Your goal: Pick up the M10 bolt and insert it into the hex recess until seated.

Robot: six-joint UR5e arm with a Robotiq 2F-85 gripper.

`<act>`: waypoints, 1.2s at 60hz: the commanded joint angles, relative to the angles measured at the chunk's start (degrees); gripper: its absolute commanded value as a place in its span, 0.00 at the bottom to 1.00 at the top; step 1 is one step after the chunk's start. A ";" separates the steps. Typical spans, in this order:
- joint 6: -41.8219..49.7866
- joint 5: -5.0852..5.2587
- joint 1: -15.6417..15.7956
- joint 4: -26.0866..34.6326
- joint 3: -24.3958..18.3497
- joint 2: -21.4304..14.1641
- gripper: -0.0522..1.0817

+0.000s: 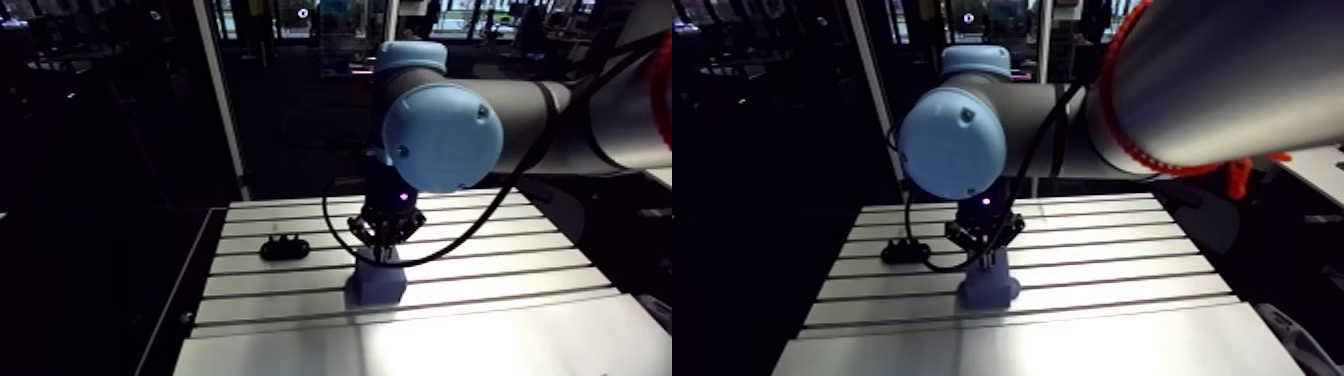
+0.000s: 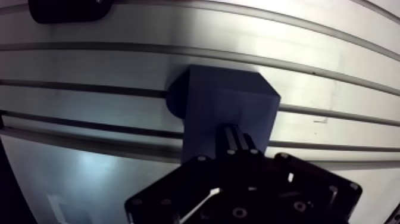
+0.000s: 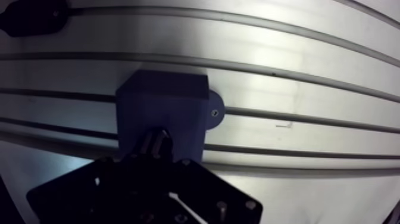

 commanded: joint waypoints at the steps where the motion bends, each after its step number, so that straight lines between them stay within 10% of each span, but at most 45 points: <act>1: -0.10 0.00 0.00 -1.21 0.10 0.57 0.99; 72: -0.98 -0.01 0.10 -1.13 0.19 0.57 0.99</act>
